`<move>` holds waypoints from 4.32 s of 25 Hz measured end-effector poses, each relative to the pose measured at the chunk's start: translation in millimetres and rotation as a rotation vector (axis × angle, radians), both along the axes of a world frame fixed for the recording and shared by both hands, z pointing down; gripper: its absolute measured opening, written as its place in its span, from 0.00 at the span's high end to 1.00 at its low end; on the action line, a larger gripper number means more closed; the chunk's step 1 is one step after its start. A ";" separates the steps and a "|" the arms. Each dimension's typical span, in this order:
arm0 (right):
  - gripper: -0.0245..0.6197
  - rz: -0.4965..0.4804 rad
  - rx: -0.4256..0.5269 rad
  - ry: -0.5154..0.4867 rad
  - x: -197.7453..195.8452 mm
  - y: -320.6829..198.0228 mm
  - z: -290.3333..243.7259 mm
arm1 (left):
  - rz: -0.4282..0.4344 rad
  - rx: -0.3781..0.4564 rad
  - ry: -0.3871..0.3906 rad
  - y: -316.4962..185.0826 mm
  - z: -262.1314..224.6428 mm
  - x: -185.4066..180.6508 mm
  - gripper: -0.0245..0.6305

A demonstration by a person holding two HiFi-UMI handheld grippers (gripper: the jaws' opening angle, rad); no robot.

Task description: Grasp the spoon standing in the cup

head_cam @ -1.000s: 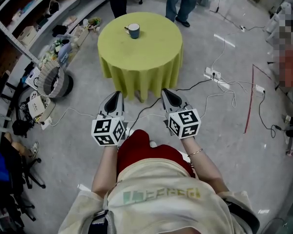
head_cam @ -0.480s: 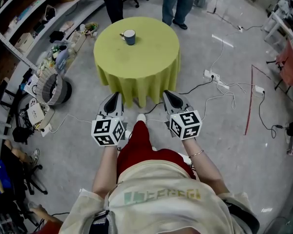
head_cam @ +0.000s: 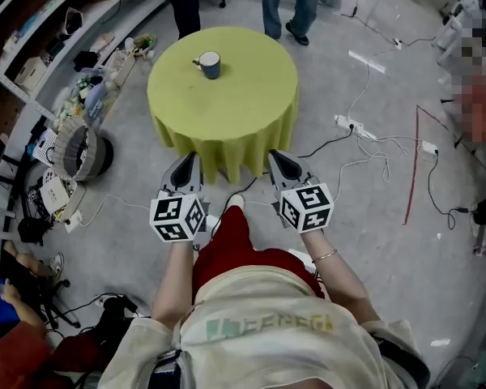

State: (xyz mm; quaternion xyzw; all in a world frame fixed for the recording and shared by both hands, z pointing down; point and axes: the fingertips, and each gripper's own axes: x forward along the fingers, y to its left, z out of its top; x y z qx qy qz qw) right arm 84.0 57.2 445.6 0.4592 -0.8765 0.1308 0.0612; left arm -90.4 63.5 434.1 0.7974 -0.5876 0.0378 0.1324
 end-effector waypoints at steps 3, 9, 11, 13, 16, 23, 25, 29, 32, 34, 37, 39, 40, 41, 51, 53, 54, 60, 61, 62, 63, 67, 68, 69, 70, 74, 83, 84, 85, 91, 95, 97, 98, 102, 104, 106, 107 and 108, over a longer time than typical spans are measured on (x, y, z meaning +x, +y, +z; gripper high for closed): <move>0.90 0.002 -0.014 0.007 -2.8 -22.5 2.8 | 0.006 -0.012 0.005 -23.1 3.8 -3.3 0.91; 0.90 -0.007 -0.031 0.016 -17.8 -69.0 9.2 | 0.007 -0.031 0.014 -69.0 13.3 -15.3 0.91; 0.90 -0.011 -0.036 0.016 -24.6 -84.3 12.3 | 0.006 -0.036 0.014 -83.6 16.8 -20.2 0.91; 0.90 -0.016 -0.039 0.016 -32.0 -101.0 12.9 | 0.004 -0.041 0.016 -99.5 18.4 -26.1 0.91; 0.90 -0.022 -0.039 0.018 -44.5 -128.1 12.3 | 0.003 -0.046 0.019 -125.8 19.5 -36.7 0.91; 0.90 -0.025 -0.054 0.027 -67.1 -186.8 12.8 | 0.006 -0.067 0.023 -183.6 22.2 -59.4 0.91; 0.90 -0.025 -0.058 0.031 -73.4 -201.1 14.0 | 0.011 -0.072 0.022 -198.5 24.3 -65.1 0.91; 0.90 -0.023 -0.066 0.039 -85.9 -227.6 17.2 | 0.017 -0.079 0.021 -228.1 28.3 -75.5 0.91; 0.90 -0.019 -0.075 0.044 -93.5 -248.3 19.3 | 0.023 -0.085 0.023 -251.0 30.4 -81.7 0.91; 0.90 -0.014 -0.078 0.047 -96.7 -261.5 20.5 | 0.029 -0.091 0.025 -265.0 32.3 -83.9 0.91; 0.90 -0.007 -0.083 0.048 -100.9 -281.7 21.2 | 0.036 -0.098 0.026 -286.7 34.5 -87.2 0.91; 0.90 -0.001 -0.087 0.050 -103.9 -293.3 22.9 | 0.040 -0.102 0.026 -299.9 36.8 -89.6 0.91; 0.90 0.001 -0.088 0.051 -104.6 -298.2 24.0 | 0.042 -0.102 0.027 -305.7 38.0 -90.0 0.91; 0.90 0.003 -0.089 0.053 -105.0 -302.7 25.2 | 0.044 -0.102 0.028 -311.0 39.0 -90.0 0.91; 0.90 0.020 -0.117 0.065 -114.5 -346.2 37.2 | 0.083 -0.102 -0.001 -370.6 45.3 -89.6 0.91; 0.90 0.023 -0.126 0.066 -116.4 -352.4 41.5 | 0.088 -0.103 -0.001 -380.2 46.9 -89.4 0.91; 0.90 0.024 -0.129 0.066 -117.6 -355.5 43.4 | 0.090 -0.105 0.001 -384.7 47.9 -89.3 0.91; 0.90 0.016 -0.144 0.073 -128.9 -372.2 55.1 | 0.085 -0.138 0.032 -405.9 63.2 -92.9 0.91; 0.90 0.014 -0.146 0.074 -130.2 -374.5 57.2 | 0.085 -0.144 0.043 -408.6 66.0 -93.3 0.91; 0.90 0.013 -0.149 0.075 -131.2 -377.0 59.2 | 0.085 -0.148 0.054 -411.4 68.3 -93.5 0.91; 0.90 0.012 -0.152 0.075 -132.1 -379.7 60.7 | 0.085 -0.152 0.064 -414.4 70.1 -93.7 0.91; 0.90 0.009 -0.165 0.074 -134.5 -389.5 67.3 | 0.089 -0.173 0.069 -424.8 78.9 -93.0 0.91; 0.90 0.008 -0.168 0.074 -134.5 -391.1 70.3 | 0.089 -0.178 0.067 -426.4 82.2 -92.2 0.91; 0.90 0.007 -0.170 0.075 -134.8 -392.7 73.4 | 0.088 -0.182 0.065 -428.1 85.4 -91.9 0.91; 0.90 0.006 -0.173 0.075 -135.7 -394.6 76.1 | 0.086 -0.186 0.064 -430.2 88.1 -92.2 0.91; 0.90 -0.002 -0.187 0.077 -140.6 -405.8 79.6 | 0.085 -0.209 0.067 -443.1 93.4 -92.6 0.86; 0.90 -0.011 -0.212 0.076 -144.0 -417.1 89.6 | 0.093 -0.242 0.078 -463.1 104.3 -83.6 0.78; 0.90 -0.012 -0.213 0.076 -144.7 -418.3 90.5 | 0.092 -0.245 0.079 -465.3 105.2 -83.4 0.77; 0.90 -0.013 -0.214 0.076 -145.3 -419.7 91.4 | 0.091 -0.247 0.079 -467.6 106.1 -83.2 0.76; 0.90 -0.015 -0.226 0.075 -145.9 -429.8 98.7 | 0.083 -0.257 0.090 -482.9 112.3 -81.3 0.76; 0.90 -0.011 -0.233 0.073 -139.2 -435.2 103.6 | 0.079 -0.253 0.105 -492.0 113.5 -74.6 0.75; 0.90 -0.009 -0.237 0.070 -135.1 -436.1 105.9 | 0.075 -0.250 0.113 -495.2 113.0 -70.7 0.75; 0.90 -0.008 -0.239 0.069 -133.6 -436.6 106.7 | 0.070 -0.250 0.117 -496.9 112.4 -69.4 0.75; 0.90 -0.009 -0.246 0.067 -131.8 -440.8 108.3 | 0.050 -0.256 0.129 -505.3 111.0 -68.2 0.76; 0.90 -0.011 -0.246 0.067 -131.8 -442.6 108.2 | 0.049 -0.260 0.129 -507.8 111.0 -67.9 0.76; 0.90 -0.012 -0.245 0.066 -131.8 -443.5 108.1 | 0.046 -0.262 0.124 -508.7 111.1 -68.8 0.77; 0.90 -0.012 -0.245 0.066 -131.9 -443.9 108.1 | 0.043 -0.261 0.120 -509.0 111.0 -70.0 0.79; 0.90 -0.011 -0.246 0.066 -132.4 -444.3 108.3 | 0.039 -0.260 0.117 -509.6 110.7 -71.6 0.81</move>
